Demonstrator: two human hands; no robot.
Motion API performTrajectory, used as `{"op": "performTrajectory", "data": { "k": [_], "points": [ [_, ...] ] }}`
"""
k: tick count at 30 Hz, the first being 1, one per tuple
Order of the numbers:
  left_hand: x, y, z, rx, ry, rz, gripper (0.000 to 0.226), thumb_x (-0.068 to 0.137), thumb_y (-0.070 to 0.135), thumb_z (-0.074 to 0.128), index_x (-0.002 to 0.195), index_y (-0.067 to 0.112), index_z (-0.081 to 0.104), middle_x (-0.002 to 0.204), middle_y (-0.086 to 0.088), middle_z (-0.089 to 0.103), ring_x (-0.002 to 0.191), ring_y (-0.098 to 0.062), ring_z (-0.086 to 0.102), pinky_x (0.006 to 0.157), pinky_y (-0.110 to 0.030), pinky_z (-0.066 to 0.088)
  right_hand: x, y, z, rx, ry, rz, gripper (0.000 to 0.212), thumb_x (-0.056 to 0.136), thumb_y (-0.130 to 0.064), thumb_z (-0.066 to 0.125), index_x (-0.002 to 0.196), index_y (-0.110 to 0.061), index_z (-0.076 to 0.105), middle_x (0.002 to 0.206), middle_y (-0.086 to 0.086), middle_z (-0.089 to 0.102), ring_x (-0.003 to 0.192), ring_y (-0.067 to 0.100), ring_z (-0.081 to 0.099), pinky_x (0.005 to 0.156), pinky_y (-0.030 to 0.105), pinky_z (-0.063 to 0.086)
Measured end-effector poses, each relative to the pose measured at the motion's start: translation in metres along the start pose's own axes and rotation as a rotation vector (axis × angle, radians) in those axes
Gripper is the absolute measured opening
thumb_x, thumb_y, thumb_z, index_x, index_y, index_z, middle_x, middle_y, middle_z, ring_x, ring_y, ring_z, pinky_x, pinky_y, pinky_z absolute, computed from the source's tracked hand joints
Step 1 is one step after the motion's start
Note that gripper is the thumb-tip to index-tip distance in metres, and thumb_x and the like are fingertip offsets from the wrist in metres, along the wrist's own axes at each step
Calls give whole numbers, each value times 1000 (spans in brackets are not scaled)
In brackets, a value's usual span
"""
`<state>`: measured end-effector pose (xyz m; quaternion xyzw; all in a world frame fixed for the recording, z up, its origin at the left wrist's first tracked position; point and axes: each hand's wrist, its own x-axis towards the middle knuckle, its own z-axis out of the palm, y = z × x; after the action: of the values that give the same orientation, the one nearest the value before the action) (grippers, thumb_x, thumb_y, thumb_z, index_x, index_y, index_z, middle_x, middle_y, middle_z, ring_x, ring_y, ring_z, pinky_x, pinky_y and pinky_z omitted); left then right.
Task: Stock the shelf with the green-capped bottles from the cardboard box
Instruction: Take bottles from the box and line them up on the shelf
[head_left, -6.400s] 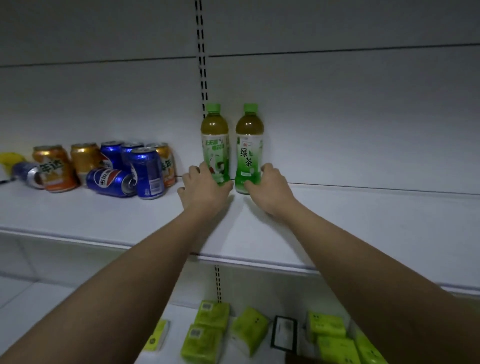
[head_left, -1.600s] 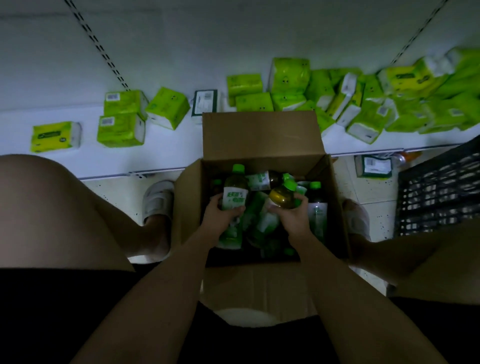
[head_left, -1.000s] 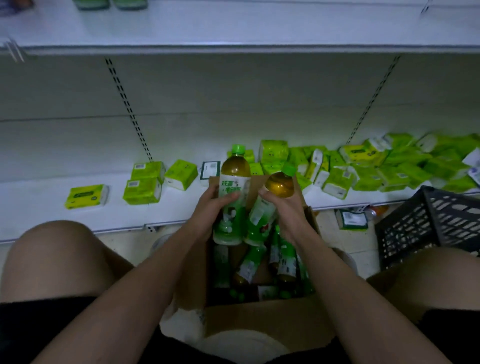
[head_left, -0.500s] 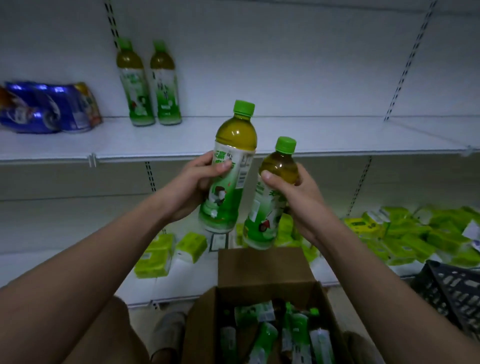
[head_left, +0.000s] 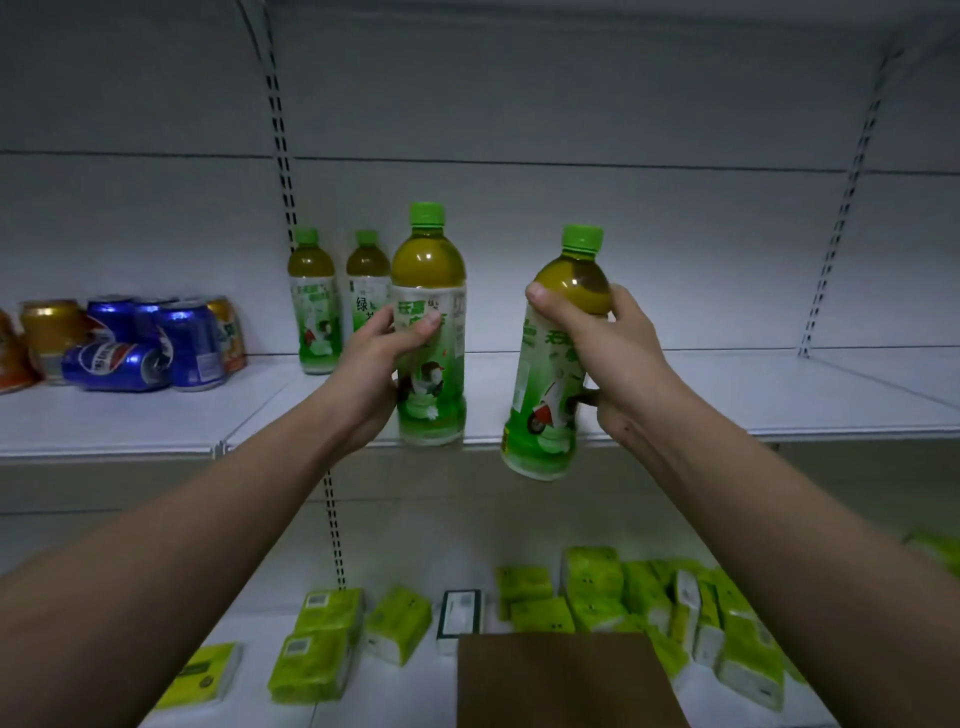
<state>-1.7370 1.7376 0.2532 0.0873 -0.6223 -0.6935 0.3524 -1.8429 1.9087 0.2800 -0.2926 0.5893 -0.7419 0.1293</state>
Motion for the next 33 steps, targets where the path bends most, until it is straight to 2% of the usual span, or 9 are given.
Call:
{"op": "performTrajectory", "data": {
  "k": [4,7,15,19,21,24,26,29,33],
  "points": [
    [19,-12,-8,-1,47,9,38,90,17,61,128,17,59,117,-2,70,103,-13,67,81,-30,53,24,9,17,8,31,-18,62,72,-42,80,125,-30,50,108,-8,64,93,10,63,77,37,52],
    [31,-22,-18,3,71,3,38,90,19,62,128,17,58,122,-5,68,111,-19,63,90,-35,51,43,18,28,3,14,-19,62,72,-42,80,125,-30,49,110,-6,64,98,14,64,84,40,53],
    [52,-35,-30,11,37,18,42,90,24,61,131,21,55,125,-2,66,115,-17,62,91,-33,50,75,39,47,-40,-92,-76,65,76,-42,78,131,-31,45,114,-5,64,104,16,63,89,36,52],
    [52,-36,-30,58,43,23,48,84,29,64,130,20,56,122,0,68,113,-15,63,92,-32,48,76,41,47,-50,-104,-87,64,80,-42,73,135,-35,40,117,-6,61,103,11,60,82,30,47],
    [49,-35,-31,132,55,21,47,85,26,65,131,20,55,123,1,67,112,-13,62,93,-32,47,73,42,42,-83,-125,-88,66,82,-37,73,137,-37,36,112,-12,58,99,6,57,84,32,46],
    [42,-37,-38,310,69,-21,56,81,22,72,134,22,52,127,0,62,117,-17,58,104,-41,45,64,48,30,-163,-163,-33,77,83,-21,74,144,-36,29,101,-17,51,103,14,55,95,39,48],
    [35,-40,-42,416,81,-57,70,76,24,78,138,22,46,132,0,56,118,-21,57,102,-40,46,57,55,21,-238,-201,14,83,82,-13,75,145,-33,26,110,-9,52,103,16,53,91,35,48],
    [25,-40,-41,502,103,-83,76,73,19,81,139,21,45,129,-3,54,112,-23,59,89,-32,50,47,65,11,-348,-236,53,82,81,-11,75,145,-30,27,129,3,50,107,16,51,80,25,47],
    [24,-39,-39,577,130,-70,76,71,15,83,138,20,47,124,-7,58,103,-23,61,80,-29,51,45,68,6,-398,-241,55,67,84,-16,73,140,-25,37,115,-2,53,97,12,56,60,14,43]
  ]
}}
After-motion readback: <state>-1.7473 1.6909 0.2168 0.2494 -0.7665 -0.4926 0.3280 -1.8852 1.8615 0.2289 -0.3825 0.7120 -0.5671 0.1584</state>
